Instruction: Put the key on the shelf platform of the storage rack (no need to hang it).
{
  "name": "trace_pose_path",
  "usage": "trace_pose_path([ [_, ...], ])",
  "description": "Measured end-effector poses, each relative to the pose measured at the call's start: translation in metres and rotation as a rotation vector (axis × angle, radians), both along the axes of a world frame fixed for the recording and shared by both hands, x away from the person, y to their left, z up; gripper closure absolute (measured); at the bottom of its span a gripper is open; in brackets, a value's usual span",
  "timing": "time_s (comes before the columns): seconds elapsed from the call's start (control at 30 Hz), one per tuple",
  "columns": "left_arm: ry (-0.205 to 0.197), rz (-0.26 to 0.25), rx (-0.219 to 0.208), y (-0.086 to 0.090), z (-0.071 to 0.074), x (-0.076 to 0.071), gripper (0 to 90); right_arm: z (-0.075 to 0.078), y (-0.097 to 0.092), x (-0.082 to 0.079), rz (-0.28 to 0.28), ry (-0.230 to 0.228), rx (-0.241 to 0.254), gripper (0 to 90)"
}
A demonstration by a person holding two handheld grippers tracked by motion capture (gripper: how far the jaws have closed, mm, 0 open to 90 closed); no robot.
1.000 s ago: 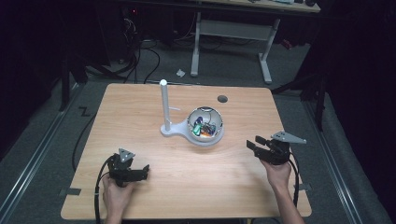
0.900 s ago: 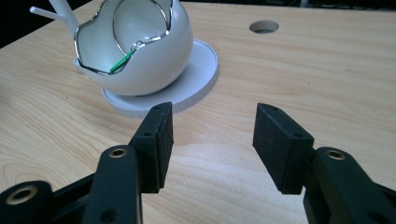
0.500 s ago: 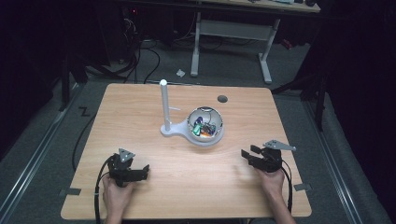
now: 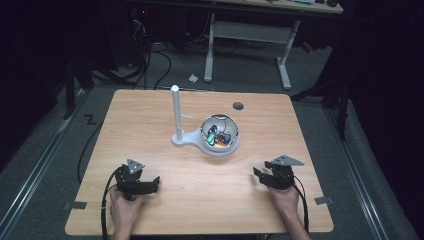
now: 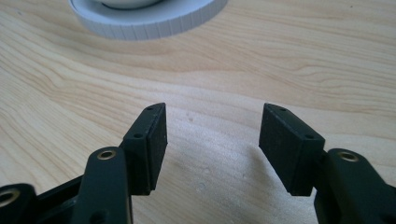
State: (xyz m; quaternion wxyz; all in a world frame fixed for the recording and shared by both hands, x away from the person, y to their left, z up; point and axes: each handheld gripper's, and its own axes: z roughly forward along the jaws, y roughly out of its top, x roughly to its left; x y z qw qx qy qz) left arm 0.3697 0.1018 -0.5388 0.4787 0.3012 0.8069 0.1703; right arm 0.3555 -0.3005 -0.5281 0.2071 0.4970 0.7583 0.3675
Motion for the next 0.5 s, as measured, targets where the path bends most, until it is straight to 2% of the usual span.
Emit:
trace_pose_path([
  [0.1,0.0,0.001,0.0,0.0,0.0,0.0,3.7,-0.0014,0.0019,0.0006,0.004,0.011,-0.032,40.0],
  [0.17,0.0,0.0,0.0,0.0,0.0,0.0,3.7,-0.0025,0.0044,0.0015,0.015,0.021,-0.083,38.1],
  [0.2,0.0,0.0,0.0,0.0,0.0,0.0,3.7,-0.0023,0.0056,0.0006,0.014,0.022,-0.09,38.0],
  [0.5,0.0,0.0,0.0,0.0,0.0,0.0,3.7,-0.0024,0.0054,0.0006,0.017,0.025,-0.087,37.5],
])
